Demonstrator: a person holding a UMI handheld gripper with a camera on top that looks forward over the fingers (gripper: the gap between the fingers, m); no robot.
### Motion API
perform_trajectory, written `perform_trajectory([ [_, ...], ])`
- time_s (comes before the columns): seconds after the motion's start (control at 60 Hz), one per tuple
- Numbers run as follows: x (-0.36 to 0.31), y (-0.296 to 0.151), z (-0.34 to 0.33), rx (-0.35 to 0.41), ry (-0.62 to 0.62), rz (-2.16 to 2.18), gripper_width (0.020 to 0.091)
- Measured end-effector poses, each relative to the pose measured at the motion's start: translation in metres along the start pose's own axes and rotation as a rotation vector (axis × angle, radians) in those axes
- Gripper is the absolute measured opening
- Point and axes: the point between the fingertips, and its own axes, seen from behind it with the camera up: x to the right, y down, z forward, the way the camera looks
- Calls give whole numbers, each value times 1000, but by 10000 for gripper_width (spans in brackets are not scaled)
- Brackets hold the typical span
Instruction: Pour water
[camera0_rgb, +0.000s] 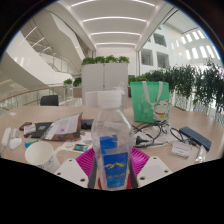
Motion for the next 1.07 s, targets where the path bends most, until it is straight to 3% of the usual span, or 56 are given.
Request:
perform_trajectory([
  [0.067, -3, 8, -3, 10, -7, 39, 487],
  [0.233, -4, 25, -7, -44, 22, 63, 487],
  [0.317, -1, 28, -12, -82, 41, 93, 530],
  [0.367, 1, 34, -20, -122, 53, 106, 601],
  [0.433, -2, 37, -38, -159, 53, 116, 793],
  [0.467, -1, 35, -49, -159, 55, 120, 844],
  [0.817, -45, -28, -254, -110, 170, 145, 833],
  [1.067, -110, -74, -389, -60, 160, 103, 836],
])
